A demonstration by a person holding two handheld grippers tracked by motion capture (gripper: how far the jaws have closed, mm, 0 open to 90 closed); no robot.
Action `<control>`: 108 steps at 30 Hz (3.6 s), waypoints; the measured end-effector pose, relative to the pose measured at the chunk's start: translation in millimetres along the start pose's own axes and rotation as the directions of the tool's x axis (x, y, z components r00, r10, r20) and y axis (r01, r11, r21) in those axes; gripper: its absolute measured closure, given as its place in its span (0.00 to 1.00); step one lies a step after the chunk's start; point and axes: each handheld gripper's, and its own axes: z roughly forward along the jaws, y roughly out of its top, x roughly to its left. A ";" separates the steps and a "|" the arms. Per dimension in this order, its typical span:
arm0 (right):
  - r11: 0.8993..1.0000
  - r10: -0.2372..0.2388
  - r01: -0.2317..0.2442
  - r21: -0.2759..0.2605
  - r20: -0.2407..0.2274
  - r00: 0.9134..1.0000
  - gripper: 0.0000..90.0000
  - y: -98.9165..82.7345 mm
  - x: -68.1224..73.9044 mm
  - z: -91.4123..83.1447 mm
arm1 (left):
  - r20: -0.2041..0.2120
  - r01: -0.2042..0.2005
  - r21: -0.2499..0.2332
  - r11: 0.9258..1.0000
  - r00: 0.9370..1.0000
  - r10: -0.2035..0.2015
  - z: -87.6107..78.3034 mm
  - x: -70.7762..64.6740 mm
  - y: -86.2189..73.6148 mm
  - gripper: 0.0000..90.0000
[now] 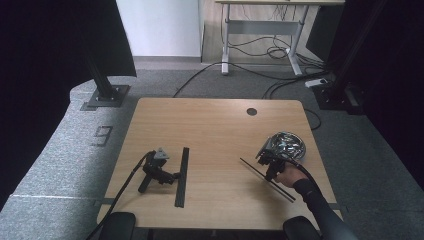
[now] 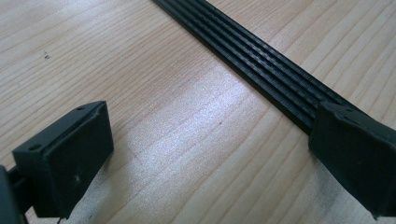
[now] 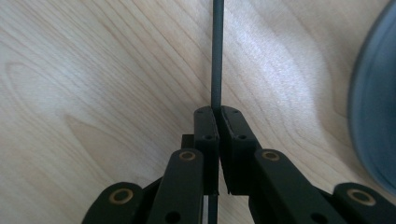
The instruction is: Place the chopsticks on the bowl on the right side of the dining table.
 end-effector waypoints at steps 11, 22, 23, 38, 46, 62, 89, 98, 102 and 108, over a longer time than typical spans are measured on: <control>0.999 0.000 0.000 -0.044 -0.007 1.000 0.95 0.1 -2.1 -29.1 | 0.000 -0.001 0.003 1.000 1.000 0.001 -0.2 0.1 0.0 0.00; 0.997 0.008 -0.007 -0.075 0.009 1.000 0.95 1.3 -8.9 -64.4 | -0.001 -0.003 0.002 1.000 1.000 0.003 -0.1 0.2 0.0 0.00; 0.997 0.010 -0.009 -0.077 0.012 1.000 0.95 1.8 -9.6 -68.9 | -0.001 -0.003 0.002 1.000 1.000 0.003 -0.1 0.2 0.0 0.00; 0.993 0.070 -0.061 -0.102 0.094 0.993 0.95 7.0 -38.1 -94.1 | -0.001 -0.003 0.001 1.000 1.000 0.003 0.0 0.2 0.0 0.00; 0.992 0.104 -0.094 -0.089 0.109 0.989 0.95 8.7 -55.2 -77.2 | -0.001 -0.002 0.001 1.000 1.000 0.002 0.0 0.1 -0.1 0.00; 0.990 0.134 -0.126 -0.066 0.126 0.983 0.95 10.9 -79.6 -46.7 | 0.000 -0.002 0.003 1.000 1.000 0.002 -0.2 0.1 0.0 0.00; 0.917 0.276 -0.226 -0.330 0.112 0.955 0.26 -16.0 -80.9 -58.1 | 0.000 0.001 0.001 1.000 1.000 -0.001 0.0 -0.1 0.0 0.00; 0.823 0.373 -0.287 -0.491 0.087 0.924 0.05 -40.0 -77.7 -46.8 | -0.001 0.000 -0.001 1.000 1.000 0.000 0.1 -0.1 -0.1 0.00; 0.783 0.421 -0.312 -0.538 0.089 0.903 0.04 -49.1 -75.9 -41.3 | -0.001 -0.001 -0.001 1.000 1.000 0.001 0.1 0.0 -0.1 0.00; 0.733 0.468 -0.330 -0.594 0.088 0.880 0.04 -61.5 -76.5 -34.2 | -0.001 -0.003 0.001 1.000 1.000 0.003 0.0 0.1 -0.1 0.00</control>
